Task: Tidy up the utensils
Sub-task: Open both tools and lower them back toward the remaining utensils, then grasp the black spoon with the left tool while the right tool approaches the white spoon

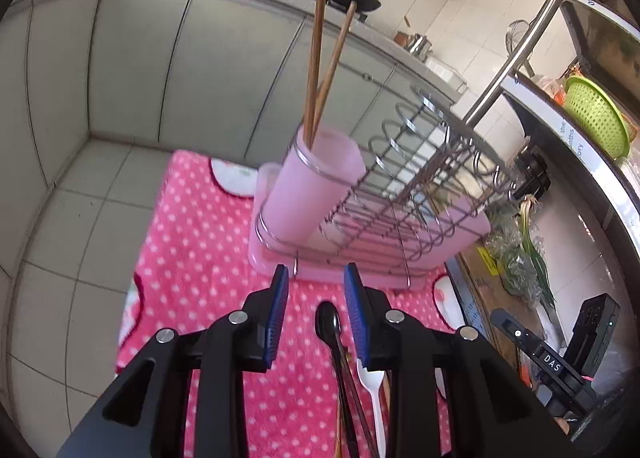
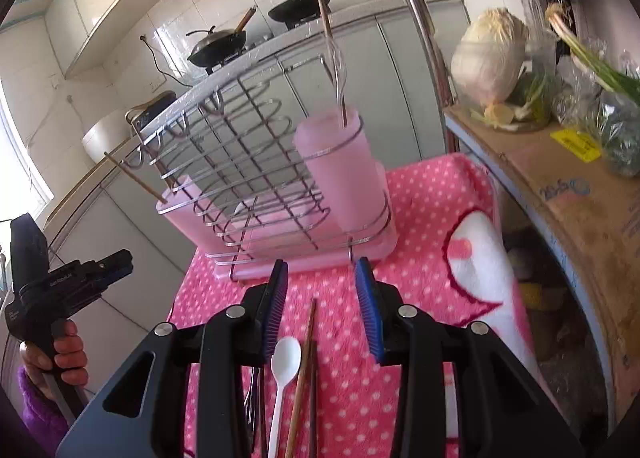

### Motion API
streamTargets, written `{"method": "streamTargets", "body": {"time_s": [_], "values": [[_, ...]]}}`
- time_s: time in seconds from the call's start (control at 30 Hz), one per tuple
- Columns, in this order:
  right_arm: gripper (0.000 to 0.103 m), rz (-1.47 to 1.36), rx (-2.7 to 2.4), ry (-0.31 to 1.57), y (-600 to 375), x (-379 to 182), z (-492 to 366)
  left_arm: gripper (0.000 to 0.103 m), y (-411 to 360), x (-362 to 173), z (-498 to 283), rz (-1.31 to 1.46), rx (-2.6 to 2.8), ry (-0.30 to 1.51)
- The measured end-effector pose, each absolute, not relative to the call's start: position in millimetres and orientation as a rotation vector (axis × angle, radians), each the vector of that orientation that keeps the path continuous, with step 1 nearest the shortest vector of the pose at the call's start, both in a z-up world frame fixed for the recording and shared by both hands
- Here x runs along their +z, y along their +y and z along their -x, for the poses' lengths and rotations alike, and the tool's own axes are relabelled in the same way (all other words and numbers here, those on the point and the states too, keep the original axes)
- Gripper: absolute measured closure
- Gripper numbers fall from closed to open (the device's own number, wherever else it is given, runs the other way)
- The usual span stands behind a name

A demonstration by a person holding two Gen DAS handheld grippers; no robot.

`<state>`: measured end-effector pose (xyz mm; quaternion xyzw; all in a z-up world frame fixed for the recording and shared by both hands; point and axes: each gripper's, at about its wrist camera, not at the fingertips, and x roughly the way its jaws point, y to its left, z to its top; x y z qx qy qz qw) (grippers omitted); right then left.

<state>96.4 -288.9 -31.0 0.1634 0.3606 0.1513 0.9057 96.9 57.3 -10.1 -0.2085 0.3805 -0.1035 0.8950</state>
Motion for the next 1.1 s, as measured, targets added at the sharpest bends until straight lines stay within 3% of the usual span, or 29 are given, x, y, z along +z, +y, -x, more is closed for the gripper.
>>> {"method": "streamTargets", "body": {"time_s": [0.3,0.67,0.73,1.1], "values": [[0.068,-0.398,0.372,0.931,-283,-72,-80,0.08,-4,-84,-98,0.364,-0.3,1.037],[0.069,-0.384,0.37,0.934,-282,-75,-58,0.088,-48,-126,-121,0.24,-0.259,1.138],[0.069,-0.38,0.366,0.931,-283,-73,-55,0.095,-50,-129,-125,0.257,-0.268,1.138],[0.069,-0.37,0.373,0.962,-275,-81,-42,0.1,-11,-109,-102,0.339,-0.218,1.077]]}}
